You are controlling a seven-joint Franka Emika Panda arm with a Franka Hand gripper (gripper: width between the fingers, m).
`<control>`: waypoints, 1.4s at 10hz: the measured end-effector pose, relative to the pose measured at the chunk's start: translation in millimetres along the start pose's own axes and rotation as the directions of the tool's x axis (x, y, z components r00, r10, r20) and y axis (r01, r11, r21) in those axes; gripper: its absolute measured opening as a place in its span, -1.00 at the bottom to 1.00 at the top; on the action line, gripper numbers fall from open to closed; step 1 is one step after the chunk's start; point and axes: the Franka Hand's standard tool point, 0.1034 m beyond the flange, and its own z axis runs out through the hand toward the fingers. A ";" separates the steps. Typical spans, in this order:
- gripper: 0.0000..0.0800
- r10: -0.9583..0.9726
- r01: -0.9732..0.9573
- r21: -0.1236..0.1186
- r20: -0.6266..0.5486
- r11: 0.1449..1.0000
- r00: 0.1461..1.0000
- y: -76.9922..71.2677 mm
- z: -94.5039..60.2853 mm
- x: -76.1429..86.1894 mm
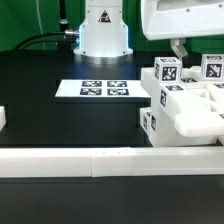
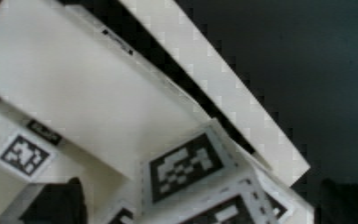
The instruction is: Assemble chair
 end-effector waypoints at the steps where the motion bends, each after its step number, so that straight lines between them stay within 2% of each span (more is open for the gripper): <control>1: 0.62 -0.098 0.098 -0.013 0.000 0.995 0.995 -1.8 -1.1 0.9; 3: 0.62 -0.276 0.276 -0.053 0.005 0.960 0.961 -6.9 -2.2 -0.5; 4: 0.62 -0.384 0.384 -0.065 0.007 0.921 0.923 -6.6 -1.3 -1.1; 5: 0.62 -0.480 0.479 -0.064 0.004 0.876 0.878 -4.4 -0.5 0.7; 6: 0.62 -0.488 0.487 -0.064 0.005 0.871 0.873 -4.1 -0.4 0.9; 7: 0.29 -0.487 0.487 -0.064 0.005 0.871 0.873 -4.2 -0.3 0.8; 8: 0.29 -0.487 0.487 -0.064 0.006 0.871 0.873 -4.1 -0.2 0.7; 9: -0.07 -0.487 0.487 -0.064 0.006 0.871 0.873 -4.1 -0.2 0.7; 10: -0.29 -0.487 0.487 -0.064 0.005 0.871 0.873 -4.2 -0.2 0.7; 12: -0.29 -0.464 0.463 -0.062 0.004 0.884 0.886 -3.8 -0.2 1.2; 13: -0.29 -0.443 0.442 -0.053 -0.001 0.896 0.897 -1.7 -0.6 3.8; 14: -0.29 -0.323 0.322 -0.031 -0.018 0.946 0.946 0.4 -1.2 5.1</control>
Offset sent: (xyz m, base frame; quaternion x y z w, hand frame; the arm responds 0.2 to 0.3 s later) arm 0.0015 0.0020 -0.0007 -0.0614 0.0150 -0.2550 0.9649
